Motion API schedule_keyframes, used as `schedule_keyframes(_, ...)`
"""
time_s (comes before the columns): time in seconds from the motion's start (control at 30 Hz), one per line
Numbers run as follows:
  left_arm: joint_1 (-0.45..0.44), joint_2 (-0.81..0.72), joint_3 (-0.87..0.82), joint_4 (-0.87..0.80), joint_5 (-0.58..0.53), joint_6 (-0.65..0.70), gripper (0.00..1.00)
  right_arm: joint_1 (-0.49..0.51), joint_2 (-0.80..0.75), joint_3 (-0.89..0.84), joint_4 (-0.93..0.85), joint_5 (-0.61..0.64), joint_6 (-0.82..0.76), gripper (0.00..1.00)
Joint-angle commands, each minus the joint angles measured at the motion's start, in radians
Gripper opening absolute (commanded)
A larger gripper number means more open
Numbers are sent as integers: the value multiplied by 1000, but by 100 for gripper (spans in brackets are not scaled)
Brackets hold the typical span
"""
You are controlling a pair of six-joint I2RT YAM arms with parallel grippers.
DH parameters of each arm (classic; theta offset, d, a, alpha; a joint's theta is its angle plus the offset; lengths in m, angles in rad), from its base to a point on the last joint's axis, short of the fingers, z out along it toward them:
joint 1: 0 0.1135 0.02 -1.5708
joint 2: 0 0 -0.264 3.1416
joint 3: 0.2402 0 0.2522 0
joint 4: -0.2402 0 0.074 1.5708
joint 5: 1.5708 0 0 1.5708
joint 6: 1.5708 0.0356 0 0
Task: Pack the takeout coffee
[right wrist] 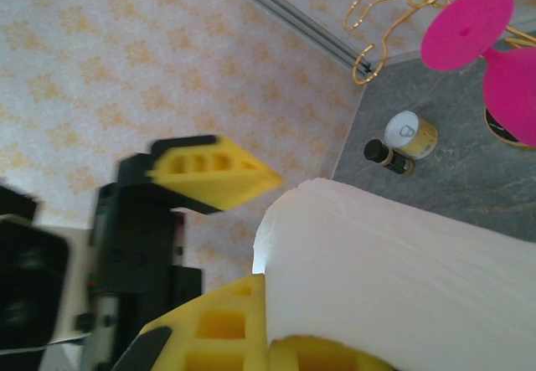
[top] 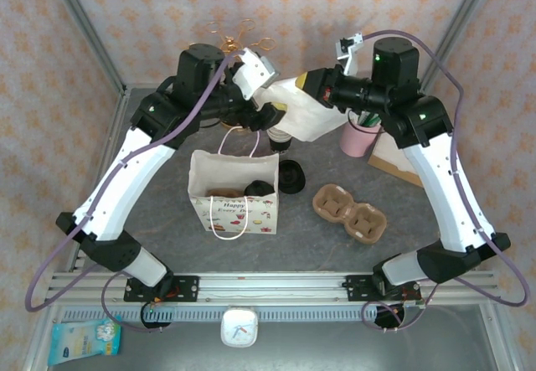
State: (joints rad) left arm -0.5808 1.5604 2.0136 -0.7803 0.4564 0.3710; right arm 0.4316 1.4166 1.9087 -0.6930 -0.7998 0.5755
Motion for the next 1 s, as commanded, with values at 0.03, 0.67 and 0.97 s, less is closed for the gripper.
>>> schedule_keyframes(0.03, 1, 38, 43, -46, 33, 28, 75, 6, -1, 52, -2, -49, -33, 0)
schedule_keyframes(0.67, 57, -58, -128, 121, 126, -80, 14, 4, -41, -3, 63, -22, -11, 0)
schedule_keyframes(0.97, 81, -89, -176, 241, 99, -205, 0, 4, -83, -90, 170, -60, 32, 2)
